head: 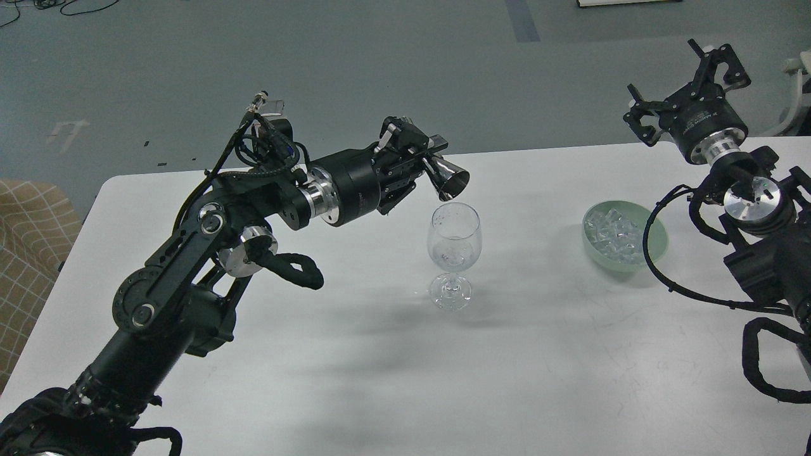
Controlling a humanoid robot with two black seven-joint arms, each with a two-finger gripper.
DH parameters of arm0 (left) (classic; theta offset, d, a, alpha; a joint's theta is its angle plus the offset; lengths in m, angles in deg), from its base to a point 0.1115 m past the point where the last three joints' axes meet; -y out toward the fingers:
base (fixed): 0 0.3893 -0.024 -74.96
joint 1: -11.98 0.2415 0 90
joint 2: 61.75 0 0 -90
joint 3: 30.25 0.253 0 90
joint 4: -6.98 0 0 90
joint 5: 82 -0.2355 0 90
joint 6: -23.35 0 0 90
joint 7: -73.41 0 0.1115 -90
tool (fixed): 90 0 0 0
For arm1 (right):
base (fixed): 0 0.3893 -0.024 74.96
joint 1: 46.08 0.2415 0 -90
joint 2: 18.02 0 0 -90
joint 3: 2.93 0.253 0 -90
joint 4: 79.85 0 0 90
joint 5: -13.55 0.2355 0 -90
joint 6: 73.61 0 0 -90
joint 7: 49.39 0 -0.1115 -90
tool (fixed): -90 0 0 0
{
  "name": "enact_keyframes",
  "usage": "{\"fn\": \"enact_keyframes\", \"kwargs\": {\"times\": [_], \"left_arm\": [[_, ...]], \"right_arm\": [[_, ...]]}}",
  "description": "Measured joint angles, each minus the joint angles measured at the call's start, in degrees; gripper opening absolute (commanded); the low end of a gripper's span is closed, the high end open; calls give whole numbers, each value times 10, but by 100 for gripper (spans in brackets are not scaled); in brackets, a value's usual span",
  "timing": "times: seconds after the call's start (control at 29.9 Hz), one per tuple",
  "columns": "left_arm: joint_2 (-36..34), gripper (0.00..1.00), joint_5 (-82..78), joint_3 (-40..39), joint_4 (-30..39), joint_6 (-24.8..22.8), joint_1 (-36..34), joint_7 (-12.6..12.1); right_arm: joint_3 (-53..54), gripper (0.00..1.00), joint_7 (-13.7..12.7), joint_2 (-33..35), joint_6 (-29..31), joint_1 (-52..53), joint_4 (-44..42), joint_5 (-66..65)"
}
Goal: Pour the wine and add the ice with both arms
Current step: 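Tilt the jigger upright and lift it away from the glass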
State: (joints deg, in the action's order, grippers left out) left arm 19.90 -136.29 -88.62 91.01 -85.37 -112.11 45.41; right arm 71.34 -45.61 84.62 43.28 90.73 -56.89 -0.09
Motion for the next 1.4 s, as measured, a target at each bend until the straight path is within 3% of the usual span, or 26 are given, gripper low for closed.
{"fn": "enact_keyframes", "kwargs": {"times": [0.84, 1.24, 1.4], "left_arm": [[-17, 1, -46, 41, 14, -7, -15, 0], [-11, 1, -8, 8, 19, 6, -10, 0], [-12, 1, 63, -23, 27, 36, -6, 0]], "right_arm": [[0, 100, -2, 8, 1, 13, 2, 0], [-3, 100, -2, 10, -2, 15, 1, 0], [-4, 100, -2, 10, -2, 14, 1, 0]]}}
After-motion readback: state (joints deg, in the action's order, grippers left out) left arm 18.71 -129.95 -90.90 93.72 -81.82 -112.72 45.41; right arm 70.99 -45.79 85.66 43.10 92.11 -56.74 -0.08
